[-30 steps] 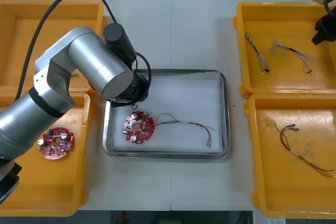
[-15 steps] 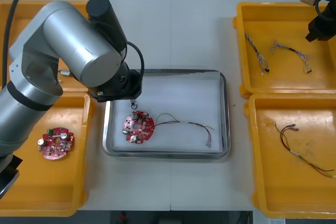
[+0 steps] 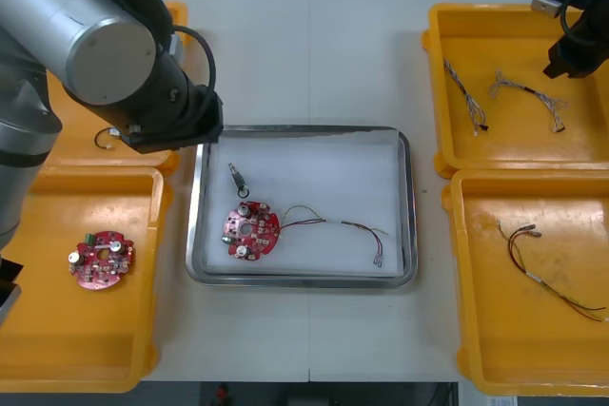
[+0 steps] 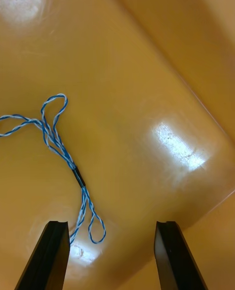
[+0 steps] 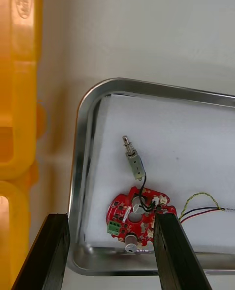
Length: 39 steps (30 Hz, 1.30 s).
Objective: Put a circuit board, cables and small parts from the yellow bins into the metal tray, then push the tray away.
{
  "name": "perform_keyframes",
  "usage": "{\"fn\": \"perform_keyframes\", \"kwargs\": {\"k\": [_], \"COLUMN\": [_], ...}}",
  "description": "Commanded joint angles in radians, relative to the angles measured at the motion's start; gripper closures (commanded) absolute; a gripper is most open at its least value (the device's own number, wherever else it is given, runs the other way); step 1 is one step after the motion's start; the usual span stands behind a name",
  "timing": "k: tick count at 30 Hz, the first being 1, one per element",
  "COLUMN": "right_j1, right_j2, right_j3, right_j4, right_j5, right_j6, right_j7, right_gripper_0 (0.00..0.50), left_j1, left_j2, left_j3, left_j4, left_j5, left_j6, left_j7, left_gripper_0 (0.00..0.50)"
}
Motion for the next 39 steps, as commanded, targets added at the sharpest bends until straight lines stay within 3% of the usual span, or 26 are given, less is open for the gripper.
{"fn": "perform_keyframes", "kwargs": {"k": [1, 15, 30, 39], "right_j1": [0.022, 0.106, 0.139, 0.143], "right_j2": [0.015, 0.033, 0.064, 0.074], "right_j3": [-0.024, -0.023, -0.017, -0.006], "right_j4": [-0.007, -0.007, -0.007, -0.007], "right_j5": [-0.020, -0.051, -0.069, -0.066], "right_j6": [-0.033, -0.134, -0.194, -0.207], "right_j7": [0.011, 0.011, 0.011, 0.011], "right_gripper_0": [0.000, 0.000, 0.000, 0.000], "left_j1": [-0.051, -0.117, -0.154, -0.186], "left_j2": [0.066, 0.094, 0.095, 0.095], "left_j3": [0.069, 0.147, 0.196, 0.238], "left_j4": [0.020, 0.239, 0.443, 0.599], "left_j5": [0.022, -0.024, -0.104, -0.118], "left_j6": [0.008, 0.002, -0.087, -0.117], "left_j7": [-0.135, -0.316, -0.363, -0.285], "left_gripper_0": [0.000, 0.000, 0.000, 0.000]}}
